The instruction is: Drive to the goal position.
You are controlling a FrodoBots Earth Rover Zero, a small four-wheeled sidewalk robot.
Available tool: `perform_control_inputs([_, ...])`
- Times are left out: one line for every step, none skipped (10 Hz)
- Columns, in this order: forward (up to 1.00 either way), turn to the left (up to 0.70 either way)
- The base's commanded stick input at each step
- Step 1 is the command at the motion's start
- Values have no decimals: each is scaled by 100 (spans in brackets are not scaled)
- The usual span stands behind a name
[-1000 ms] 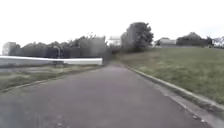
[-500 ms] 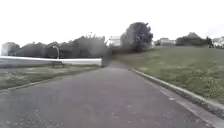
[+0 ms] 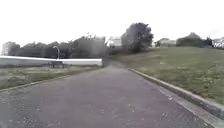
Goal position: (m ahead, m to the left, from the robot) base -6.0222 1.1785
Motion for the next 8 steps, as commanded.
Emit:
perform_control_inputs([0,0])
perform_control_inputs([0,0])
perform_control_inputs([70,0])
perform_control_inputs([70,0])
perform_control_inputs([70,0])
perform_control_inputs([70,0])
perform_control_inputs([70,0])
perform_control_inputs([70,0])
